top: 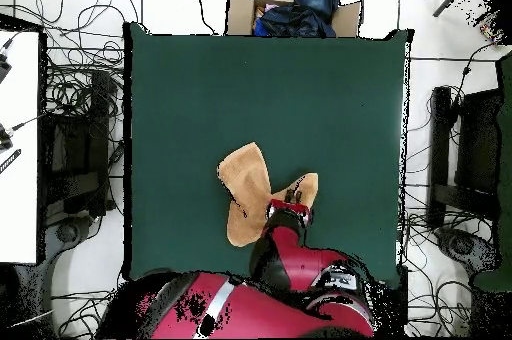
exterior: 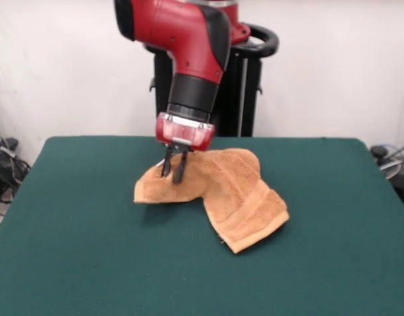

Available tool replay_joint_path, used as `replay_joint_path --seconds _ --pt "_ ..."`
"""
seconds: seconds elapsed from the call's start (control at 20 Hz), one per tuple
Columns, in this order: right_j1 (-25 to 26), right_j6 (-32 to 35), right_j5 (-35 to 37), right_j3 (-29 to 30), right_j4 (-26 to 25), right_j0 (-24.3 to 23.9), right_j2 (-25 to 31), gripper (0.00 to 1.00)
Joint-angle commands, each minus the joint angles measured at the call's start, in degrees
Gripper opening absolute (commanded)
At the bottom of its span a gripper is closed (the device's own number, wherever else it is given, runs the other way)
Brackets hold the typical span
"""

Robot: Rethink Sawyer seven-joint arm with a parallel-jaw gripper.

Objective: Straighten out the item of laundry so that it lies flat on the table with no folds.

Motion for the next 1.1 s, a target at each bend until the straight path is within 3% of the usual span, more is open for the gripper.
replay_joint_path --seconds 0.05,0.2,0.35,0.5,0.75,1.1 --pt "-0.2 4.5 16.8 -5.4 1.1 -2.4 6.5 1.0" --pt "-6.0 4.6 22.1 -3.1 4.2 0.7 5.2 1.0" --pt "-12.8 4.9 30.9 -1.4 3.7 -0.7 10.1 1.0" --pt "-16.3 7.7 34.5 -0.2 5.9 0.8 12.2 1.0" --pt "-13.0 11.5 30.2 -2.3 8.1 3.5 13.4 1.0" --pt "-10.6 13.5 29.0 -4.6 14.9 9.6 10.2 1.0"
